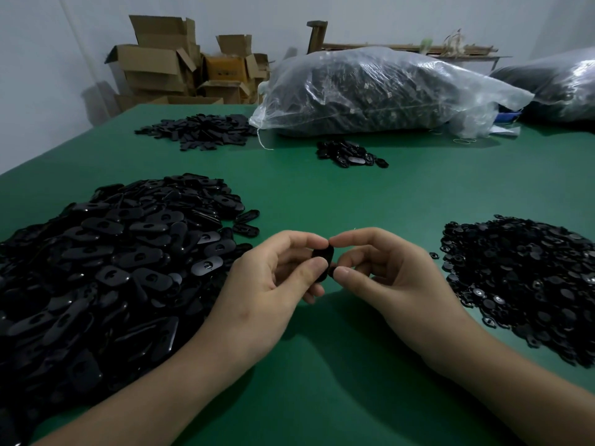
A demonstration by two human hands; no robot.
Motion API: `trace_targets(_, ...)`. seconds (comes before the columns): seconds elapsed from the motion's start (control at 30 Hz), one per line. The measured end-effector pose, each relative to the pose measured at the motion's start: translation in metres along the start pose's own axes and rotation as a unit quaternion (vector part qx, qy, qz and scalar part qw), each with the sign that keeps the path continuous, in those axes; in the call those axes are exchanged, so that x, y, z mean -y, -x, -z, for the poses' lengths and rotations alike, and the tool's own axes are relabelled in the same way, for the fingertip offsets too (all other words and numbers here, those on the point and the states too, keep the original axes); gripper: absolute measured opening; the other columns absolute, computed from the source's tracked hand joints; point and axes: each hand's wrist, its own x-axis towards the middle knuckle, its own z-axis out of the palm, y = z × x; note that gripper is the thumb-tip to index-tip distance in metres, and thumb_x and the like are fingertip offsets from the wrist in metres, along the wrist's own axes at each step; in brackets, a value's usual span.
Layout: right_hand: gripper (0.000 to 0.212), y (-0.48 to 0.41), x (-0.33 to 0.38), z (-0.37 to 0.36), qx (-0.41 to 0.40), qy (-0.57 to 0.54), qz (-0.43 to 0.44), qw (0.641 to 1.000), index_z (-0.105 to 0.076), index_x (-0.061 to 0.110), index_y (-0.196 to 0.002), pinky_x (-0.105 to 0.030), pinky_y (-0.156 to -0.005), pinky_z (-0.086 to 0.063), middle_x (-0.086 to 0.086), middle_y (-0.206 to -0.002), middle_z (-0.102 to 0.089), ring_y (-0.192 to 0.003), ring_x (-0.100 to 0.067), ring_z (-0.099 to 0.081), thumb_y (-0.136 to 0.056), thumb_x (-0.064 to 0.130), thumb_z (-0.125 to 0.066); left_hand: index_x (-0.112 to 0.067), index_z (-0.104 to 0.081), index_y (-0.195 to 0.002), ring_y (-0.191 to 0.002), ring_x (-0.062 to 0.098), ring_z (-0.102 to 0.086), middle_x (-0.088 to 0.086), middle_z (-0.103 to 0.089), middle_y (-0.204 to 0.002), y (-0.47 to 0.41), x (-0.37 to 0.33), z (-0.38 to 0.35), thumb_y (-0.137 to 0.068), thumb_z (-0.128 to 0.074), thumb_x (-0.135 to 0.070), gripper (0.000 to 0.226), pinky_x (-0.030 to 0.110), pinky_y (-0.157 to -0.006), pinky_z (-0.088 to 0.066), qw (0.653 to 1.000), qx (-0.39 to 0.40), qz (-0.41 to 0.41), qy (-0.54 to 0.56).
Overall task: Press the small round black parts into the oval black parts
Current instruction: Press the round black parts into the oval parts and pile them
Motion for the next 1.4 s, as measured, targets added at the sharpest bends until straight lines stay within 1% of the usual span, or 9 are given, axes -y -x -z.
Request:
trace_targets(0.23, 0.029, 0.000, -0.001, 0.002, -0.006, -0.031, -0.006, 0.999, -0.073, 0.031, -0.108, -0.035, -0.071, -0.047, -0.003, -0.087, -0.071, -0.077, -0.020, -0.060, -0.091, 0.008, -0.073, -0.036, -0.071, -0.115, -0.100, 0.013, -0.075, -0.006, -0.077, -0.107, 0.001, 0.001, 0.002, -0.078, -0.085, -0.028, 0.040, 0.018, -0.089, -0.055, 1.000, 0.026, -0.010, -0.006)
trace_targets(0.4, 0.027, 0.000, -0.001, 0.002, -0.003, -0.058, -0.024, 0.998, -0.076, 0.030, -0.109, -0.016, -0.066, -0.045, 0.004, -0.085, -0.069, -0.076, -0.012, -0.058, -0.090, 0.010, -0.073, -0.028, -0.077, -0.099, -0.079, 0.011, -0.076, -0.003, -0.079, -0.089, 0.001, -0.002, 0.000, -0.094, -0.071, -0.027, 0.008, 0.016, -0.075, -0.056, 1.000, -0.011, -0.017, -0.021)
trace_targets(0.57, 0.024, 0.001, 0.004, 0.002, -0.016, -0.085, -0.033, 0.996, -0.080, 0.028, -0.103, -0.009, -0.061, -0.043, 0.006, -0.081, -0.070, -0.069, -0.001, -0.058, -0.080, 0.027, -0.072, -0.025, -0.076, -0.093, -0.079, 0.009, -0.076, -0.006, -0.078, -0.082, 0.000, -0.004, 0.003, -0.098, -0.066, -0.032, 0.013, 0.015, -0.073, -0.056, 0.997, -0.066, -0.012, -0.047)
trace_targets(0.67, 0.018, 0.001, 0.005, 0.000, -0.020, -0.099, -0.040, 0.994, -0.080, 0.024, -0.095, -0.011, -0.057, -0.041, 0.009, -0.072, -0.068, -0.061, 0.001, -0.054, -0.079, 0.026, -0.072, -0.011, -0.068, -0.093, -0.081, 0.017, -0.079, 0.001, -0.080, -0.089, 0.000, -0.004, 0.001, -0.103, -0.061, -0.014, 0.012, 0.026, -0.072, -0.062, 0.998, -0.068, 0.010, -0.002)
trace_targets(0.77, 0.015, 0.000, 0.005, 0.000, -0.021, -0.106, -0.049, 0.993, -0.080, 0.026, -0.091, -0.015, -0.055, -0.039, 0.009, -0.067, -0.064, -0.058, -0.004, -0.049, -0.078, 0.026, -0.072, -0.008, -0.066, -0.092, -0.075, 0.017, -0.079, 0.003, -0.079, -0.082, -0.001, -0.005, 0.004, -0.100, -0.064, -0.008, 0.008, 0.023, -0.068, -0.061, 0.997, -0.074, 0.025, -0.020)
trace_targets(0.97, 0.016, 0.000, 0.007, -0.001, -0.020, -0.142, -0.060, 0.988, -0.080, 0.024, -0.090, -0.017, -0.054, -0.041, 0.003, -0.073, -0.068, -0.059, -0.006, -0.050, -0.075, 0.027, -0.074, -0.011, -0.070, -0.093, -0.075, 0.015, -0.078, 0.001, -0.079, -0.081, -0.004, -0.015, 0.003, -0.100, -0.064, -0.013, 0.009, 0.023, -0.067, -0.061, 0.994, -0.055, 0.087, -0.033)
trace_targets(1.1, 0.021, 0.001, 0.008, 0.000, -0.022, -0.178, -0.077, 0.981, -0.080, 0.022, -0.090, -0.018, -0.055, -0.044, -0.004, -0.078, -0.068, -0.061, -0.010, -0.051, -0.070, 0.029, -0.078, -0.003, -0.066, -0.095, -0.084, 0.019, -0.079, 0.008, -0.080, -0.089, -0.002, -0.027, -0.002, -0.102, -0.060, -0.012, 0.013, 0.024, -0.071, -0.062, 0.981, -0.027, 0.164, 0.097)
trace_targets(1.2, 0.026, 0.000, 0.009, 0.000, -0.029, -0.210, -0.089, 0.973, -0.081, 0.021, -0.089, -0.018, -0.055, -0.046, -0.005, -0.078, -0.068, -0.061, -0.011, -0.050, -0.065, 0.031, -0.080, -0.002, -0.063, -0.096, -0.073, 0.019, -0.076, 0.010, -0.078, -0.082, 0.004, -0.032, -0.012, -0.101, -0.061, -0.009, 0.010, 0.023, -0.066, -0.059, 0.973, 0.000, 0.181, 0.143)
trace_targets(1.4, 0.028, 0.003, 0.010, 0.003, -0.038, -0.244, -0.116, 0.962, -0.081, 0.017, -0.087, -0.018, -0.054, -0.046, -0.012, -0.082, -0.068, -0.061, -0.011, -0.055, -0.061, 0.027, -0.083, -0.009, -0.060, -0.098, -0.063, 0.012, -0.064, -0.002, -0.071, -0.072, 0.012, -0.020, -0.024, -0.104, -0.056, -0.015, 0.009, 0.023, -0.063, -0.053, 0.985, 0.020, 0.159, 0.071)
